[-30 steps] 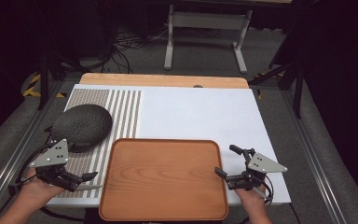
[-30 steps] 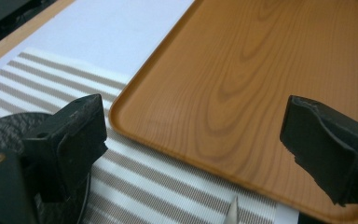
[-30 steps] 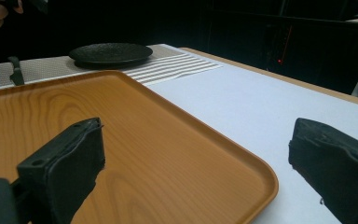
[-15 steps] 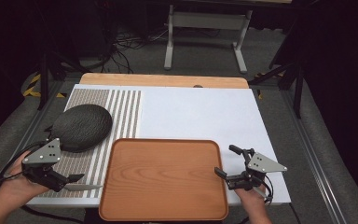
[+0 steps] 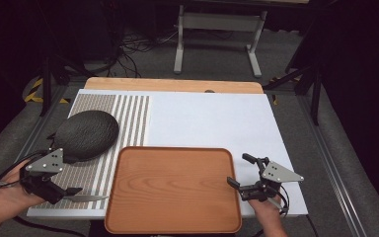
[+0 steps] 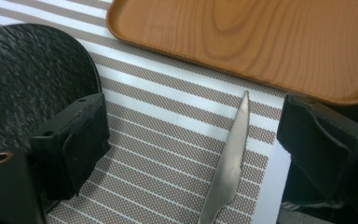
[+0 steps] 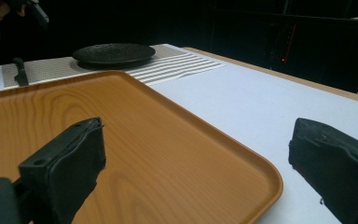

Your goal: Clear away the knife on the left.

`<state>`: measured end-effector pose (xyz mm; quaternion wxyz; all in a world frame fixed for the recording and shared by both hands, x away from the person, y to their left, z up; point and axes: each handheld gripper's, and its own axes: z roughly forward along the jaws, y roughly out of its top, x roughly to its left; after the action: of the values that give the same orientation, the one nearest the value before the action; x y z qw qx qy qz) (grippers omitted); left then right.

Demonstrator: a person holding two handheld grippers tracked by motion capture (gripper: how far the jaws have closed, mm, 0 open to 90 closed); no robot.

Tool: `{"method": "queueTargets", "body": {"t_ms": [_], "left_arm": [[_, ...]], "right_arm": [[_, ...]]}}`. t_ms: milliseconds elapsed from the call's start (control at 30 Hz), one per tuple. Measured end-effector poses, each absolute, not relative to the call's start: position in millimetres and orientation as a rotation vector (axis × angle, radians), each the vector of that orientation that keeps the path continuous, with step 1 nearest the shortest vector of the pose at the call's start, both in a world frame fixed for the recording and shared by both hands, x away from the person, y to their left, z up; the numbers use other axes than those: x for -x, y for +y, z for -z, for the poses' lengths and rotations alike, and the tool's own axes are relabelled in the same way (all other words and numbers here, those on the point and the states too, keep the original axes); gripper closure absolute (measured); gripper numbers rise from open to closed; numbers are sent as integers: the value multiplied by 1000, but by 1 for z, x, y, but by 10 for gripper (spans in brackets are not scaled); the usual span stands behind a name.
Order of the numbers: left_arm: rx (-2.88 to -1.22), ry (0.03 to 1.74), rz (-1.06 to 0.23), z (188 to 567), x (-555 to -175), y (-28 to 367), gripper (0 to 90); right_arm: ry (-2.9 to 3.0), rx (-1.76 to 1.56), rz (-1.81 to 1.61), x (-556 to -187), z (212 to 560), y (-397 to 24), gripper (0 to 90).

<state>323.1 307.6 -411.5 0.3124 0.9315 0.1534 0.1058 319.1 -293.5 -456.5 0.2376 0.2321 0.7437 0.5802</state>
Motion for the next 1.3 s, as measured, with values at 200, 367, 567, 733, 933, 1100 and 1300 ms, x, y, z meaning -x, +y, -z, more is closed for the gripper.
{"method": "queueTargets", "body": {"t_ms": [200,367,567,733,933,1100,1300], "left_arm": [[-2499,389,-232,415,-326,311,131],[-2544,371,-229,417,-329,316,178],[-2644,335,-212,420,-331,319,239],[-2738,338,-193,422,-331,319,281],[-2808,326,-145,427,-333,320,295],[-2868,287,-91,434,-335,320,336],[-2930,266,-63,442,-337,321,381]], "right_arm": [[2044,-640,-1598,-320,457,-293,42],[2042,-640,-1595,-320,457,-294,42],[2040,-637,-1591,-319,456,-294,41],[2041,-634,-1594,-319,456,-294,41],[2043,-632,-1592,-319,456,-294,40],[2050,-630,-1596,-319,457,-294,39],[2057,-619,-1596,-320,457,-292,38]]}}
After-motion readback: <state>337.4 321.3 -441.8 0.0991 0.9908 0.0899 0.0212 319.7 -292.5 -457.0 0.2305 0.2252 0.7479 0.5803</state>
